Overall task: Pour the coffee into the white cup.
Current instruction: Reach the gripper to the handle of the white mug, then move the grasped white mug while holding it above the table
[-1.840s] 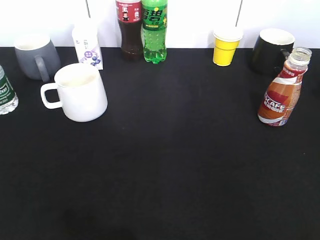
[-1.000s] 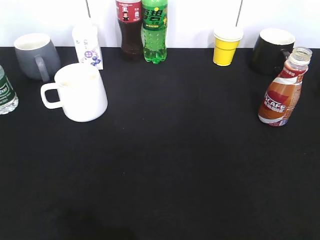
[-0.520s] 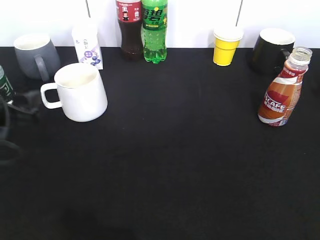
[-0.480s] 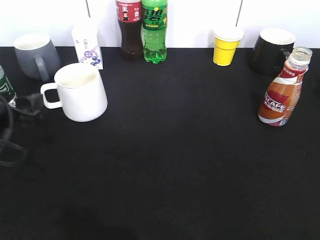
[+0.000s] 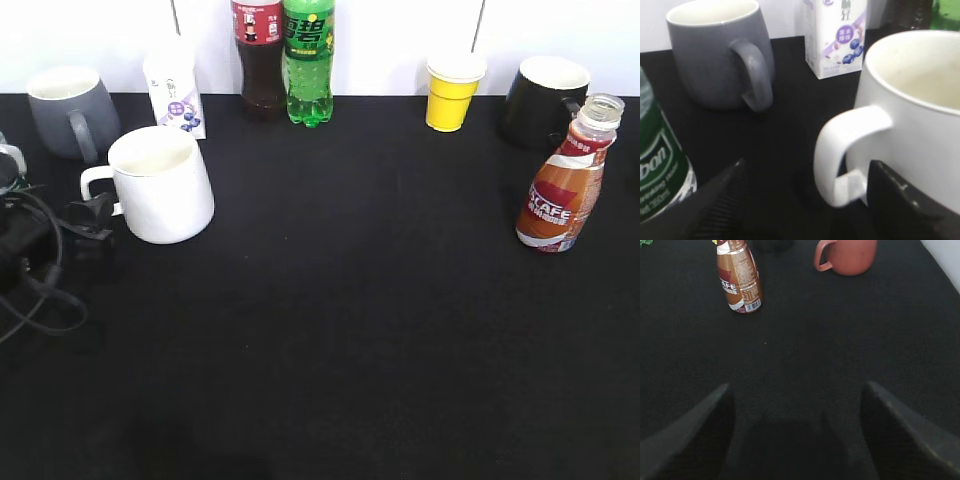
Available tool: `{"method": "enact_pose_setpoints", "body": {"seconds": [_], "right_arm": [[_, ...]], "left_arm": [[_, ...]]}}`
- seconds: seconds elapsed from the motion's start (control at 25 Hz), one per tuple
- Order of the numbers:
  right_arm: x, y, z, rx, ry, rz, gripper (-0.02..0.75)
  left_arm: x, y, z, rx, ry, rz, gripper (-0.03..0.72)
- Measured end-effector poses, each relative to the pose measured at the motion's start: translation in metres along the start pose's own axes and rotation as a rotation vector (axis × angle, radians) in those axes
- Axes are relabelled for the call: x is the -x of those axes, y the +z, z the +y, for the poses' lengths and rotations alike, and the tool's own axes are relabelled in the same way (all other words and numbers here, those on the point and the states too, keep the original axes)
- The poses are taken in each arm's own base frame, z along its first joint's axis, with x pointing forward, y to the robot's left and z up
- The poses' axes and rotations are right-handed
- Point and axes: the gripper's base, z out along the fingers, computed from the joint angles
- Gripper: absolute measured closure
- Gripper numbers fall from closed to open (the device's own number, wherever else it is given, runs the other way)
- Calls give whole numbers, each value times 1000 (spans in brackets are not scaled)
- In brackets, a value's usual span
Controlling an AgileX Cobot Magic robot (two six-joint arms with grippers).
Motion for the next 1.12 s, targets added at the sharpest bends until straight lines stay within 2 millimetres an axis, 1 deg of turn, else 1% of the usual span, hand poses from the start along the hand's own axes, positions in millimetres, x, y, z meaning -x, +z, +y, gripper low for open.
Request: {"method": "enact_pose_setpoints", "body": {"seconds": [0.12, 0.28, 0.32, 0.4, 0.48, 0.6, 0.64, 0.68, 0.72, 0.76, 0.8, 0.84, 0.96, 1.04, 1.12], "right_arm": [[0, 0, 0, 0, 0, 0, 146], [0, 0, 0, 0, 0, 0, 146], [0, 0, 0, 0, 0, 0, 146], [0, 0, 0, 0, 0, 0, 146], [0, 0, 0, 0, 0, 0, 146], [0, 0, 0, 0, 0, 0, 146], [0, 0, 0, 0, 0, 0, 146], [0, 0, 0, 0, 0, 0, 146], [0, 0, 0, 0, 0, 0, 146], [0, 0, 0, 0, 0, 0, 146], [0, 0, 0, 0, 0, 0, 146], [0, 0, 0, 0, 0, 0, 146], [0, 0, 0, 0, 0, 0, 146], [0, 0, 0, 0, 0, 0, 146], [0, 0, 0, -1, 0, 0, 146]], "left_arm": [[1, 11, -1, 16, -8, -23, 125], [-4, 23, -1, 33, -14, -26, 129], [-3, 24, -1, 34, -13, -31, 137], [-1, 27, -2, 32, -14, -47, 190], [4, 32, -3, 30, -18, -68, 211], [8, 42, 1, 16, -11, -32, 218], [9, 49, 6, -2, 12, -16, 247], [10, 55, 9, -24, 36, -22, 303], [11, 61, 8, -50, 60, -30, 380], [10, 64, 7, -65, 72, -34, 430], [8, 68, 4, -97, 95, -41, 528], [8, 69, 2, -112, 101, -56, 596], [11, 67, -2, -161, 67, -80, 610], [20, 63, -8, -221, 48, -101, 621], [44, 50, -20, -367, 47, -184, 622]]}}
